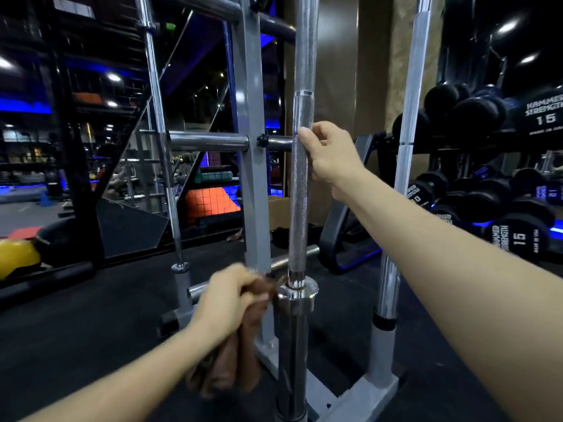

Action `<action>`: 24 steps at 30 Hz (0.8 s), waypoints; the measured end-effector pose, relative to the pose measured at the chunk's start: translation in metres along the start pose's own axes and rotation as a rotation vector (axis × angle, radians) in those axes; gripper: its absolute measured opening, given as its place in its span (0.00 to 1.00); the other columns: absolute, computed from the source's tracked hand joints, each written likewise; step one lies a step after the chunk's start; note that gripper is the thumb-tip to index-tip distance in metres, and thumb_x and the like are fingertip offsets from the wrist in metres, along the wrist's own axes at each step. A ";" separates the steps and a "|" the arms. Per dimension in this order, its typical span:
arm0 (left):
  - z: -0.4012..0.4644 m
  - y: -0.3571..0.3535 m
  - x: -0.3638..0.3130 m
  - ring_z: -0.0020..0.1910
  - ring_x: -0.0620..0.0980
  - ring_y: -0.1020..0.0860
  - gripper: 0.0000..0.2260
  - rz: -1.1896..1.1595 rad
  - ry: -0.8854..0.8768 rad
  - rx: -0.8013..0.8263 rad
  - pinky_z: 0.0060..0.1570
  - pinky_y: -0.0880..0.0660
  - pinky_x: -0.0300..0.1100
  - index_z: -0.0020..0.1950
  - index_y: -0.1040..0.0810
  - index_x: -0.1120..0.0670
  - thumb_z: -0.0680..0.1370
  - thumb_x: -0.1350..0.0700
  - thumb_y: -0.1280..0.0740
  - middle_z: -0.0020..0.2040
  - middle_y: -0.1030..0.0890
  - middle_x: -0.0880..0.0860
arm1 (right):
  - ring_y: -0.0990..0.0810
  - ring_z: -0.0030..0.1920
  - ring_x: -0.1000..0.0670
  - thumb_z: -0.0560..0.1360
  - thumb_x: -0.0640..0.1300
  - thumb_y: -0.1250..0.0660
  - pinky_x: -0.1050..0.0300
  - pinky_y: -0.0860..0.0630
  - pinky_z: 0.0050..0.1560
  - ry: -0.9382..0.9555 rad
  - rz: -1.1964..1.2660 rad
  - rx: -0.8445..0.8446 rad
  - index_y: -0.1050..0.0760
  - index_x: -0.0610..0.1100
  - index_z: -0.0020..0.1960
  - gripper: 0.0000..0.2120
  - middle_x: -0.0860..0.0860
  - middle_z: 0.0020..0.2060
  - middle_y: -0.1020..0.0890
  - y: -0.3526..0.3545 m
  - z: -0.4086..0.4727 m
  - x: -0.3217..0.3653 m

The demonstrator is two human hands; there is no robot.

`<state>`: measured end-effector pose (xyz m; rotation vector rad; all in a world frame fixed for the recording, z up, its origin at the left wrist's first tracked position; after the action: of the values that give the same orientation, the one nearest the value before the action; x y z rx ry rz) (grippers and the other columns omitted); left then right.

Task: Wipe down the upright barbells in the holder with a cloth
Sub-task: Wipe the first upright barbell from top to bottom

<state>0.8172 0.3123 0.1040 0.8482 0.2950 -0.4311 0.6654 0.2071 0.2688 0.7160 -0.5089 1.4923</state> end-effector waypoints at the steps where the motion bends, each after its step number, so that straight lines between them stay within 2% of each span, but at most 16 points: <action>1: -0.008 -0.001 0.004 0.39 0.43 0.25 0.05 -0.048 0.003 0.016 0.41 0.34 0.33 0.44 0.16 0.52 0.70 0.59 0.25 0.36 0.26 0.43 | 0.27 0.37 0.46 0.79 0.51 0.38 0.52 0.32 0.39 0.007 -0.003 0.001 0.26 0.47 0.45 0.09 0.47 0.37 0.23 0.000 0.000 0.000; 3: -0.005 -0.006 0.005 0.40 0.42 0.23 0.06 -0.114 -0.007 -0.066 0.45 0.30 0.36 0.44 0.15 0.53 0.69 0.60 0.24 0.36 0.24 0.43 | 0.29 0.36 0.46 0.79 0.50 0.38 0.53 0.32 0.38 0.025 -0.033 -0.016 0.26 0.42 0.48 0.11 0.46 0.36 0.24 -0.001 -0.001 -0.001; 6: 0.026 -0.002 -0.017 0.43 0.45 0.22 0.06 -0.199 -0.011 -0.196 0.48 0.29 0.33 0.45 0.16 0.54 0.69 0.60 0.25 0.39 0.22 0.45 | 0.28 0.37 0.47 0.79 0.49 0.39 0.51 0.30 0.40 0.048 -0.059 -0.039 0.26 0.37 0.48 0.14 0.45 0.37 0.24 -0.003 -0.002 0.000; 10: 0.041 -0.007 -0.022 0.48 0.48 0.20 0.05 -0.191 0.049 -0.037 0.54 0.26 0.41 0.48 0.16 0.53 0.73 0.56 0.27 0.46 0.17 0.49 | 0.29 0.37 0.47 0.80 0.48 0.39 0.52 0.32 0.39 0.039 -0.052 -0.027 0.27 0.36 0.50 0.14 0.45 0.37 0.24 -0.002 -0.003 0.004; 12: 0.024 -0.012 -0.018 0.46 0.48 0.19 0.03 -0.170 0.062 0.057 0.48 0.26 0.34 0.46 0.17 0.54 0.74 0.56 0.29 0.44 0.16 0.51 | 0.29 0.37 0.47 0.80 0.48 0.40 0.52 0.31 0.40 0.031 -0.046 -0.024 0.26 0.38 0.50 0.13 0.45 0.38 0.24 -0.002 -0.004 0.004; 14: 0.016 -0.010 -0.016 0.43 0.48 0.21 0.04 -0.105 0.028 0.086 0.43 0.29 0.33 0.44 0.19 0.55 0.75 0.55 0.29 0.42 0.18 0.50 | 0.28 0.38 0.47 0.80 0.48 0.40 0.52 0.30 0.40 0.027 -0.049 -0.022 0.27 0.42 0.48 0.10 0.46 0.38 0.23 -0.003 -0.007 0.005; 17: 0.009 0.001 -0.028 0.45 0.47 0.23 0.03 -0.014 -0.109 0.145 0.49 0.28 0.41 0.44 0.19 0.50 0.75 0.53 0.31 0.42 0.23 0.45 | 0.28 0.37 0.47 0.81 0.48 0.40 0.52 0.29 0.40 0.014 -0.056 -0.023 0.27 0.42 0.47 0.10 0.45 0.38 0.24 -0.004 -0.006 0.006; 20: 0.002 0.007 -0.040 0.49 0.49 0.24 0.07 0.115 -0.183 0.185 0.50 0.30 0.42 0.50 0.18 0.50 0.77 0.51 0.34 0.43 0.25 0.45 | 0.28 0.38 0.47 0.81 0.49 0.40 0.52 0.29 0.41 0.007 -0.065 -0.036 0.26 0.37 0.50 0.14 0.44 0.39 0.23 -0.004 -0.007 0.008; 24: 0.000 0.003 -0.052 0.53 0.49 0.29 0.12 0.326 -0.251 0.115 0.49 0.32 0.42 0.60 0.23 0.46 0.80 0.47 0.41 0.53 0.25 0.46 | 0.28 0.38 0.48 0.81 0.49 0.41 0.53 0.31 0.41 0.014 -0.078 -0.046 0.27 0.36 0.51 0.15 0.45 0.39 0.24 -0.005 -0.007 0.005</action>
<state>0.7726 0.3271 0.1272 0.9250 -0.1015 -0.2465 0.6697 0.2160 0.2673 0.6810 -0.4977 1.4076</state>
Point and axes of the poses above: each hand's wrist, its own z-axis towards the middle knuckle, its own y-axis out of the back of the hand, x = y × z, the point moved 1 cm from there along z, towards the middle knuckle
